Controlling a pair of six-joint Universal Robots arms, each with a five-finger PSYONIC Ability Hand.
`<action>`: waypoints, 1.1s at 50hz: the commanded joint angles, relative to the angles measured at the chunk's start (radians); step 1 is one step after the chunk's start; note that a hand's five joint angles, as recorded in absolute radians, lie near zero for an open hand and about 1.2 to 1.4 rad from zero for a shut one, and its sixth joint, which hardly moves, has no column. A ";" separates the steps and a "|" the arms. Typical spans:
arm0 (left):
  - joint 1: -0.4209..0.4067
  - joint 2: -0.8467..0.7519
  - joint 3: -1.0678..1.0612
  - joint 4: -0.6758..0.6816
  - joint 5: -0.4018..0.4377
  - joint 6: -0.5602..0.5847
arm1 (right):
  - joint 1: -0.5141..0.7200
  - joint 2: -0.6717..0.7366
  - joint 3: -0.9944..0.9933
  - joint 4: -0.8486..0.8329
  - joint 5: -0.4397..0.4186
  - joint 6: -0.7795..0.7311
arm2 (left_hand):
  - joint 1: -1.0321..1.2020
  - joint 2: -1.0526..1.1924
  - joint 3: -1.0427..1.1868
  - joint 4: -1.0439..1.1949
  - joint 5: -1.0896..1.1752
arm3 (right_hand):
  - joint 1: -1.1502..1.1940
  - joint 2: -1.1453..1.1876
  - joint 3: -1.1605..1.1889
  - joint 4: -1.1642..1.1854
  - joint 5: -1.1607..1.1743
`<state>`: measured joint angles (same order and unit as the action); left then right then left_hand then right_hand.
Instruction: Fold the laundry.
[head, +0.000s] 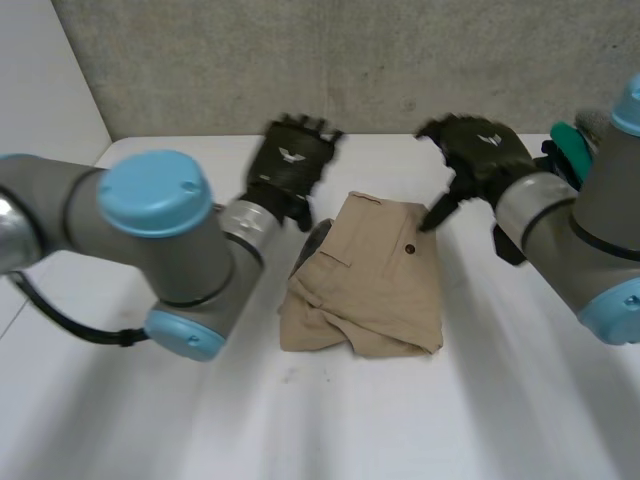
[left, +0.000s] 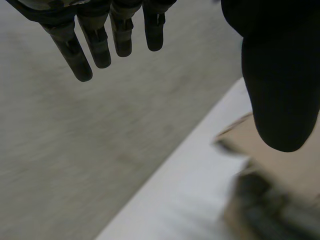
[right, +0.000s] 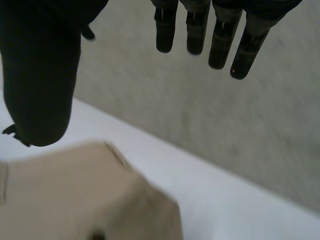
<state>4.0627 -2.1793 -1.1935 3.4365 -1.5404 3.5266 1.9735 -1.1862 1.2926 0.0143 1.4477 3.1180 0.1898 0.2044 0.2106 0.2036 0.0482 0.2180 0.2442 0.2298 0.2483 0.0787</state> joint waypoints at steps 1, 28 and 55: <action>-0.060 -0.187 0.181 -0.063 0.174 -0.034 | -0.070 0.029 0.070 0.075 0.068 -0.025 | 0.018 0.003 -0.003 0.004 -0.015 | -0.043 -0.070 -0.055 -0.074 -0.079; -0.059 -0.247 0.172 -0.289 -0.113 0.219 | 0.004 0.413 -0.167 0.090 -0.081 -0.205 | 0.009 -0.006 -0.012 -0.005 -0.024 | -0.043 -0.070 -0.055 -0.074 -0.079; 0.047 -0.128 0.222 -0.345 0.054 -0.009 | 0.007 0.238 -0.211 0.173 -0.056 -0.104 | 0.047 0.033 0.026 0.033 0.014 | -0.043 -0.070 -0.055 -0.074 -0.079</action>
<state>4.0586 -2.3235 -0.9969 3.1378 -1.5698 3.6301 1.9813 -0.9457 1.0987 0.1479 1.4401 2.8999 0.1904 0.2045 0.2106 0.2037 0.0482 0.1838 0.2229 0.2128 0.2355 0.0579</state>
